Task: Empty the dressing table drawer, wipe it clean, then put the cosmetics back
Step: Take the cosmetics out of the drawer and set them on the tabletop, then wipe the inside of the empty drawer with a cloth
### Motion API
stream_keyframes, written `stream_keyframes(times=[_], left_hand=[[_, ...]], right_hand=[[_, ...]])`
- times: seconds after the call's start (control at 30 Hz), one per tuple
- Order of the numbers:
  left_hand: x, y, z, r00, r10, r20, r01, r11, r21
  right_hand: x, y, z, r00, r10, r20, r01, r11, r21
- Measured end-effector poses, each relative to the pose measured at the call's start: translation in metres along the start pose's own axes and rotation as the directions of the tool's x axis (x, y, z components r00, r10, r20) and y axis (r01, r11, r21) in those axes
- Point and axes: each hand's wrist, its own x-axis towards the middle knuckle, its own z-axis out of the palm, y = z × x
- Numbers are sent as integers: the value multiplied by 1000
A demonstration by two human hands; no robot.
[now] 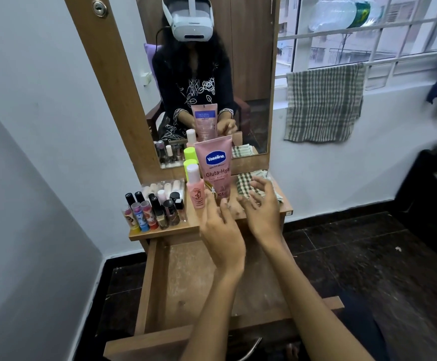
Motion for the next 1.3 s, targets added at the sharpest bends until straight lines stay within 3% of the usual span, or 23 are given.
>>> stream_keyframes(times=[0.1, 0.17, 0.33, 0.47, 0.57, 0.67, 0.73, 0.9, 1.07, 1.3], left_hand=[[-17, 9, 5, 987, 155, 27, -153, 986, -73], [-18, 11, 15, 979, 179, 96, -172, 982, -82], [-5, 4, 41, 950, 91, 298, -95, 995, -3], [13, 5, 76, 888, 19, 460, -85, 989, 124], [31, 6, 89, 802, -32, 596, -109, 974, 199], [38, 0, 102, 649, -114, 752, -193, 932, 308], [35, -5, 105, 608, -144, 781, -262, 892, 368], [32, -10, 107, 597, -149, 788, -306, 866, 395], [35, -7, 106, 563, -186, 805, -287, 870, 401], [35, 8, 87, 532, -238, 812, -188, 902, 388]], right_hand=[[7, -4, -19, 988, -31, -148, 26, 999, -40], [15, -7, -28, 981, -39, -191, 23, 996, -87], [40, -8, -37, 980, 24, -197, -74, 966, -249], [72, -2, -52, 977, 144, -158, -202, 862, -465], [80, -4, -45, 967, 239, -87, -239, 739, -630], [85, -1, -38, 961, 269, -59, -230, 666, -710], [88, 0, -34, 953, 302, -35, -228, 635, -738], [98, -1, -28, 925, 380, -17, -239, 547, -802], [99, -6, -22, 914, 406, -7, -217, 475, -853], [81, -13, -28, 925, 369, 92, -106, 482, -870]])
